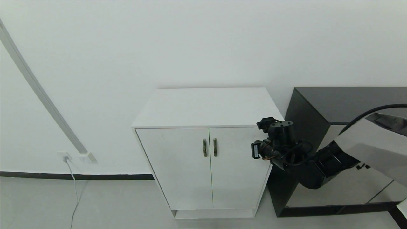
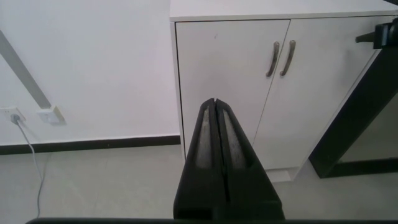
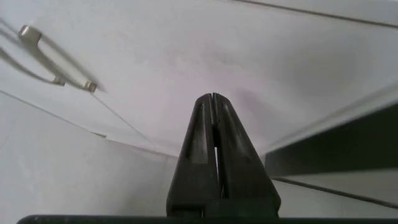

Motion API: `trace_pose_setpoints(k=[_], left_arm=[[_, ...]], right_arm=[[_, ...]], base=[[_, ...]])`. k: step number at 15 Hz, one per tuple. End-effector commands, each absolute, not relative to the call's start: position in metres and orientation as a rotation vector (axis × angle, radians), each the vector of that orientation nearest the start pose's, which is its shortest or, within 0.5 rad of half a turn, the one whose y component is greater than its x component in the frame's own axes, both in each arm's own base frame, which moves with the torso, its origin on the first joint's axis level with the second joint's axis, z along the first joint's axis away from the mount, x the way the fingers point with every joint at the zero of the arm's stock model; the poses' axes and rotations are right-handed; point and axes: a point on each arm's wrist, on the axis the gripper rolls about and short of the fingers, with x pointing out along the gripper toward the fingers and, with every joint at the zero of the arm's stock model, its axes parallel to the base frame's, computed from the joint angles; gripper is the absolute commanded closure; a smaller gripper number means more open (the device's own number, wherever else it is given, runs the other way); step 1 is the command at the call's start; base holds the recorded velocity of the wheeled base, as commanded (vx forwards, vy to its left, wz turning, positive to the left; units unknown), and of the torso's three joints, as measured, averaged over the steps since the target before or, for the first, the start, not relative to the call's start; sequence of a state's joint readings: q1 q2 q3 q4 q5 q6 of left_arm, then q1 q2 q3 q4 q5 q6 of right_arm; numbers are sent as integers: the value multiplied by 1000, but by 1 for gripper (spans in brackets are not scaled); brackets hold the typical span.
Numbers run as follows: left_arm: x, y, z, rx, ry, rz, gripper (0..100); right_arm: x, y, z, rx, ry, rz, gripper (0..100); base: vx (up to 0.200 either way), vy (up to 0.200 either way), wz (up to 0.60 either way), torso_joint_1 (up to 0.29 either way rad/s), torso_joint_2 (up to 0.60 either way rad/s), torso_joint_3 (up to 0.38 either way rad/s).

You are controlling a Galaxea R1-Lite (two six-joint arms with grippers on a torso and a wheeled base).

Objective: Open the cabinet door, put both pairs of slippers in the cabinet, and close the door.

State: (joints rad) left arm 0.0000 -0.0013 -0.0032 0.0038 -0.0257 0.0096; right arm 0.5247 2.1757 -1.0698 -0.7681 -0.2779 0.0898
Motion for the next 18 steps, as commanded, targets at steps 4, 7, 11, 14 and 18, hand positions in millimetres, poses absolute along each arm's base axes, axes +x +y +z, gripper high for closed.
trace_pose_setpoints(k=[4, 7, 11, 14, 18], left_arm=[[-23, -1, 76, 9, 0, -26, 100], [-23, -1, 76, 9, 1, -26, 100], [-23, -1, 76, 9, 1, -26, 100], [-23, -1, 76, 9, 0, -26, 100], [-23, -1, 76, 9, 1, -26, 100]], right_arm=[[325, 160, 113, -47, 312, 107, 100], [307, 132, 121, -36, 295, 53, 100], [263, 78, 145, -19, 263, -60, 100], [227, 57, 149, -16, 256, -94, 100], [177, 36, 151, -10, 222, -123, 100]], base=[[0, 0, 0, 0, 0, 0], [0, 0, 0, 0, 0, 0], [0, 0, 0, 0, 0, 0], [0, 0, 0, 0, 0, 0], [0, 0, 0, 0, 0, 0]])
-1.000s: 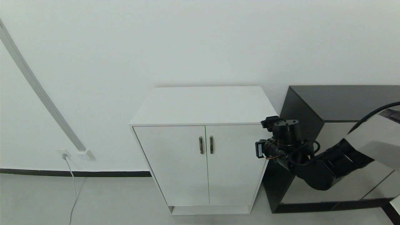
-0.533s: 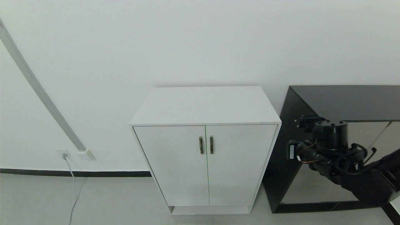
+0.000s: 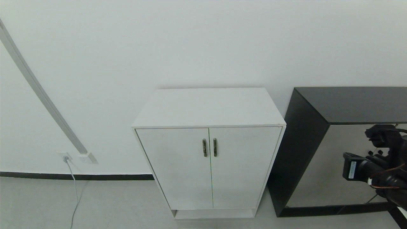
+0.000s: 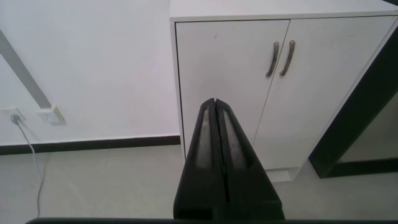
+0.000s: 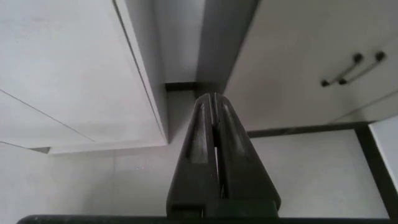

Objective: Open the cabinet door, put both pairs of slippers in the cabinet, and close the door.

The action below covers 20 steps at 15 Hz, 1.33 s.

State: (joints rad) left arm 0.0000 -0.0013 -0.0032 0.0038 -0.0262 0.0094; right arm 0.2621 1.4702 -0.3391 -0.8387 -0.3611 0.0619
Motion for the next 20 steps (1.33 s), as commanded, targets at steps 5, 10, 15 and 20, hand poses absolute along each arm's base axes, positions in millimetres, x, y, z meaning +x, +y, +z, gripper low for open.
trace_pose_setpoints(k=[5, 10, 15, 20], left_arm=[[-23, -1, 76, 9, 0, -26, 100], [-23, -1, 76, 9, 1, -26, 100], [-23, -1, 76, 9, 0, -26, 100], [-23, -1, 76, 9, 1, -26, 100]], right_arm=[[123, 17, 147, -23, 232, -103, 100], [82, 9, 145, -15, 260, -50, 100], [42, 4, 132, -31, 285, 19, 100], [19, 1, 109, -49, 244, 86, 100]], base=[[0, 0, 0, 0, 0, 0], [0, 0, 0, 0, 0, 0], [0, 0, 0, 0, 0, 0], [0, 0, 0, 0, 0, 0]])
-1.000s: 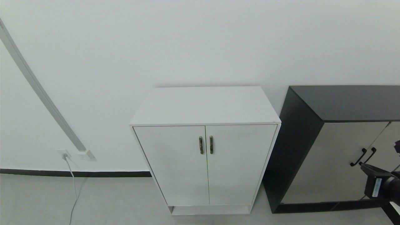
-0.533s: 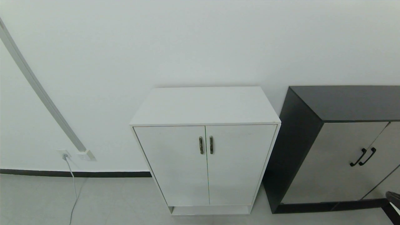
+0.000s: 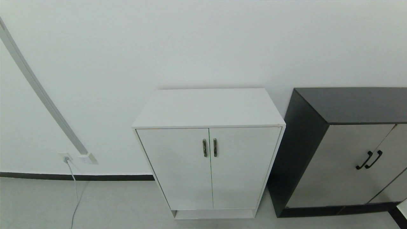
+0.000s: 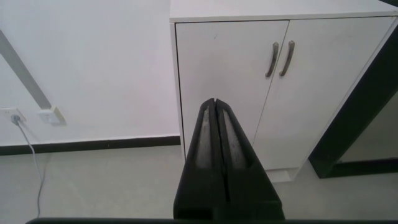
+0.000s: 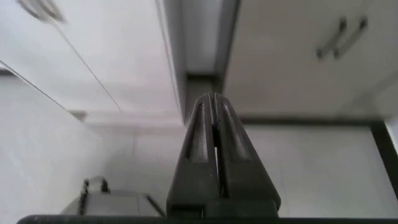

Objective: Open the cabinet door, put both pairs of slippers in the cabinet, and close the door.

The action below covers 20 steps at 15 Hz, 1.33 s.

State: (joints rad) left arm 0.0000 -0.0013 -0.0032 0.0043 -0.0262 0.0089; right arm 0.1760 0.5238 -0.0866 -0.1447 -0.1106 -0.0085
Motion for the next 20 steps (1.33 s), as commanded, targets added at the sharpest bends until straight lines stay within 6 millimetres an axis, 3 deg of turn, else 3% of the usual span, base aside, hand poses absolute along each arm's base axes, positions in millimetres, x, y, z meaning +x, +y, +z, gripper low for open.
trace_pose_setpoints(k=[1, 5, 20], left_arm=[[-23, -1, 76, 9, 1, -26, 100], [-23, -1, 76, 9, 1, -26, 100], [-23, -1, 76, 11, 1, -26, 100]], right_arm=[[15, 1, 103, -57, 240, 105, 100], [1, -2, 85, -69, 254, 165, 100], [-7, -3, 79, -80, 200, 400, 100]], base=[[0, 0, 0, 0, 0, 0], [0, 0, 0, 0, 0, 0], [0, 0, 0, 0, 0, 0]])
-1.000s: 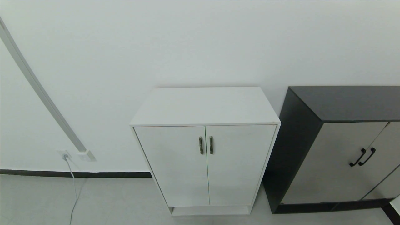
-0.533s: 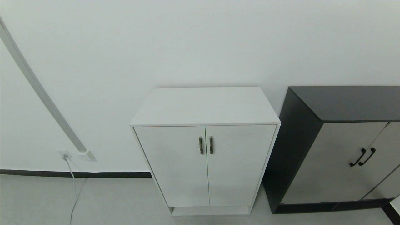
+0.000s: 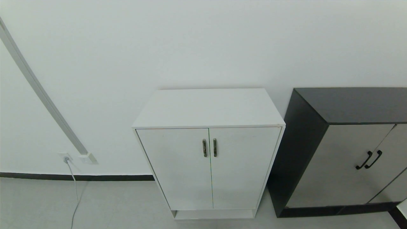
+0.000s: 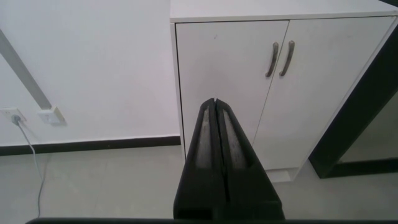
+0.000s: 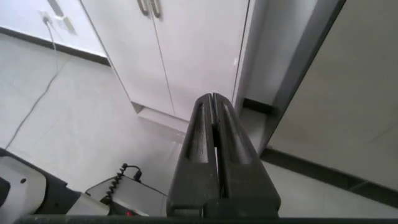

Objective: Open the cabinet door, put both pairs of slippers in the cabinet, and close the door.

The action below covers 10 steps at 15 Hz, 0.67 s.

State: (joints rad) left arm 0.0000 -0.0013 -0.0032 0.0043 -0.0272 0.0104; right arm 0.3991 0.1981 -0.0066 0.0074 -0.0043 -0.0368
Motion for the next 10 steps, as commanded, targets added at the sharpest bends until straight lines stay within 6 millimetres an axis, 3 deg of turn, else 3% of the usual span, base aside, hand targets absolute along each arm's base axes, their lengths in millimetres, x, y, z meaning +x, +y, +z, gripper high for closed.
trace_pose_setpoints(k=[1, 7, 10], left_arm=[[-23, -1, 76, 11, 1, -26, 100], [-23, -1, 76, 11, 1, -28, 100], [-23, -1, 76, 11, 1, -26, 100]], right_arm=[[-7, -3, 79, -78, 195, 395, 100], [-14, -2, 78, -48, 120, 151, 100], [-15, -2, 78, -42, 97, 137, 100]], base=[[0, 0, 0, 0, 0, 0], [0, 0, 0, 0, 0, 0], [0, 0, 0, 0, 0, 0]])
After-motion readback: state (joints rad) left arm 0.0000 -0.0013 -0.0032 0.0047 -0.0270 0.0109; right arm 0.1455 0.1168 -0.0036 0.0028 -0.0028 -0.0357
